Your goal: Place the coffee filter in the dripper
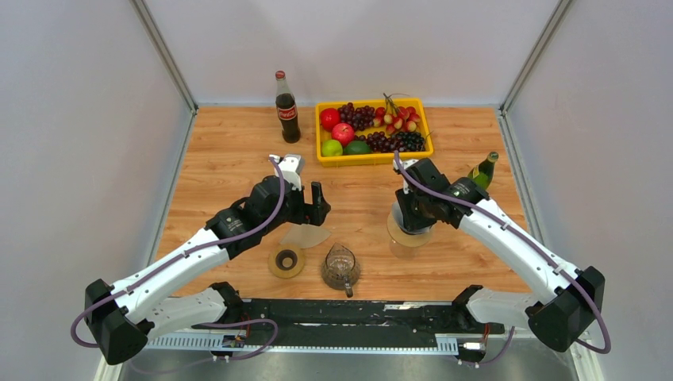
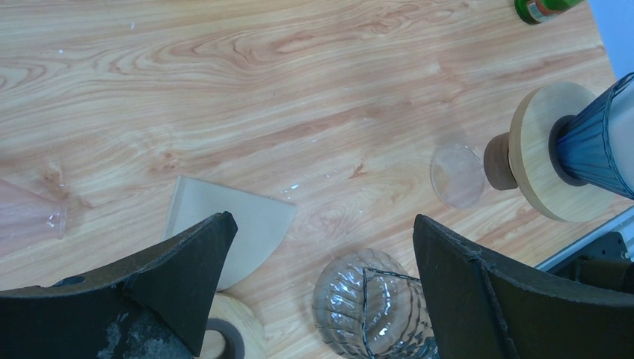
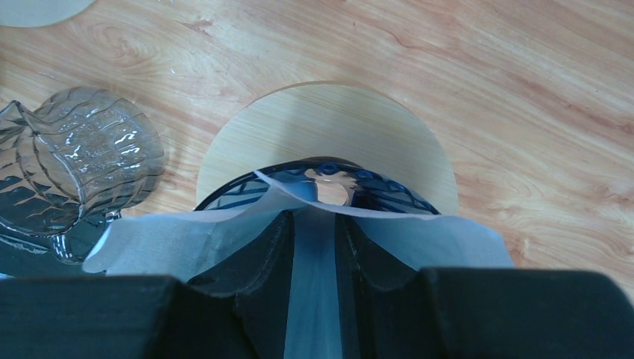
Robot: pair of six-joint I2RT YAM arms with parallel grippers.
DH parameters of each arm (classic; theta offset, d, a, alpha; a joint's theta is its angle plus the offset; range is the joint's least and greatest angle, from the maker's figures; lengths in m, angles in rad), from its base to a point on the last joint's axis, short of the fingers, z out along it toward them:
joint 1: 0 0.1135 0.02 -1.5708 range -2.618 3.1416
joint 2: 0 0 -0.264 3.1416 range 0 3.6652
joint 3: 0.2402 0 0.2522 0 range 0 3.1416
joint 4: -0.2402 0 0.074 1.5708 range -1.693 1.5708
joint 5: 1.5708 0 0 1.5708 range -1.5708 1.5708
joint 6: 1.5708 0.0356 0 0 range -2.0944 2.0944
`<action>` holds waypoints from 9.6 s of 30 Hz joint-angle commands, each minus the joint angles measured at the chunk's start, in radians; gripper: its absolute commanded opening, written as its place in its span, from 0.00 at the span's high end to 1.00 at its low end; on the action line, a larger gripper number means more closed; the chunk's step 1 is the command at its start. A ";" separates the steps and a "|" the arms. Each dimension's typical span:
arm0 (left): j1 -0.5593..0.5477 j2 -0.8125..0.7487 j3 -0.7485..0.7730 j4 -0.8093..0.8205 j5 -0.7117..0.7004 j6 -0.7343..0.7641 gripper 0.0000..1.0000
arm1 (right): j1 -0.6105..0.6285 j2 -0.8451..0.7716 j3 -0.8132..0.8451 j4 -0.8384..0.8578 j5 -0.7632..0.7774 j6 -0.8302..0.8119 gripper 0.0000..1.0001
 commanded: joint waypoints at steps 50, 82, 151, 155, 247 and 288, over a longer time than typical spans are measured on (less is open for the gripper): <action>0.009 -0.049 -0.011 -0.016 -0.021 0.017 0.00 | -0.005 0.161 -0.021 -0.046 -0.015 0.069 0.70; 0.010 -0.064 0.006 -0.027 -0.015 0.016 0.00 | -0.005 0.087 0.083 -0.062 0.032 0.088 0.59; 0.009 -0.068 0.013 -0.033 -0.008 0.014 0.00 | -0.004 -0.175 0.297 0.052 0.084 0.045 0.18; 0.008 -0.082 0.018 -0.052 -0.024 0.012 0.00 | -0.003 -0.287 0.214 0.236 0.089 0.028 0.00; 0.310 -0.025 -0.299 -0.234 0.184 -0.221 0.76 | -0.600 -0.271 -0.349 0.477 0.059 0.249 0.00; -0.126 0.190 0.030 -0.124 0.313 -0.057 0.78 | -0.601 -0.263 -0.400 0.508 0.029 0.177 0.00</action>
